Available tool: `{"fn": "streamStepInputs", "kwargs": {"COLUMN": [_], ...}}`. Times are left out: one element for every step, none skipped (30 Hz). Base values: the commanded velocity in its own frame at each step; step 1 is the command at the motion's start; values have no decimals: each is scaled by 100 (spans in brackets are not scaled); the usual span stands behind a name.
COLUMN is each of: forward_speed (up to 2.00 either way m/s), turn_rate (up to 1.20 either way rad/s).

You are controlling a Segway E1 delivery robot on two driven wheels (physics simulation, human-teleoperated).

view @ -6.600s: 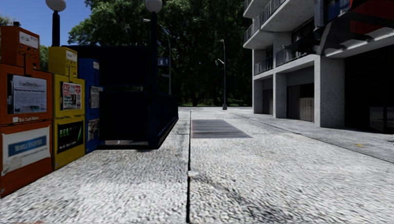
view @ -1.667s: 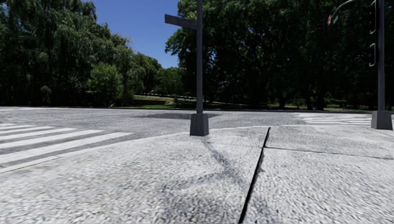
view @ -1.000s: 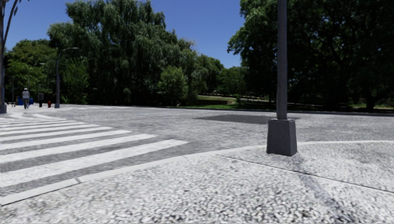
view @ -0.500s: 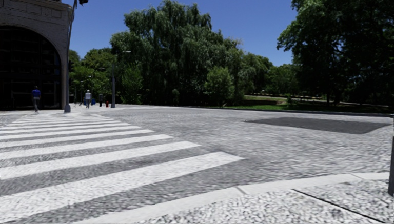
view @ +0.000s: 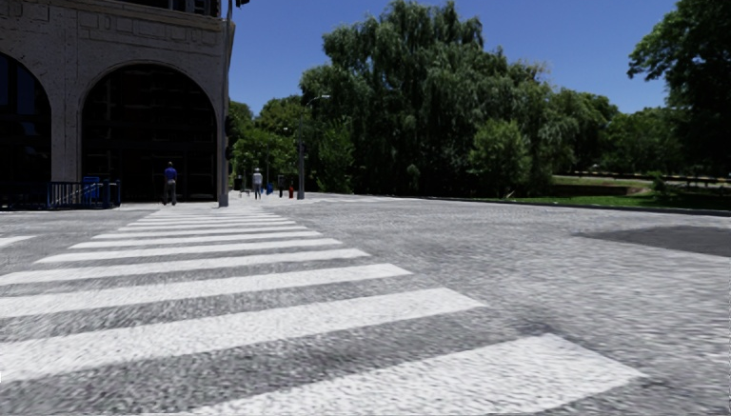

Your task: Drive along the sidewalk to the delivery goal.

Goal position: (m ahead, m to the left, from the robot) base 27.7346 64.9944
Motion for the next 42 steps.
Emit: {"fn": "streamStepInputs", "kwargs": {"forward_speed": [134, 134, 134, 134, 134, 134, 134, 134, 134, 134, 134, 134, 134, 134, 134, 134, 134, 134, 134, 134, 134, 134, 134, 134, 134, 134, 134, 134, 134, 134, 134, 134, 134, 134, 134, 134, 134, 200, 200, 200, 200, 200], "turn_rate": [61, 61, 61, 61, 61, 61, 61, 61, 61, 61, 61, 61, 61, 61, 61, 61, 61, 59, 59, 58, 57, 57, 57, 54, 40, 0, 0, 0, 0, 0, 0, 0, 0, 0, 0, 0, 0, 0, 0, 0, 0, 0]}}
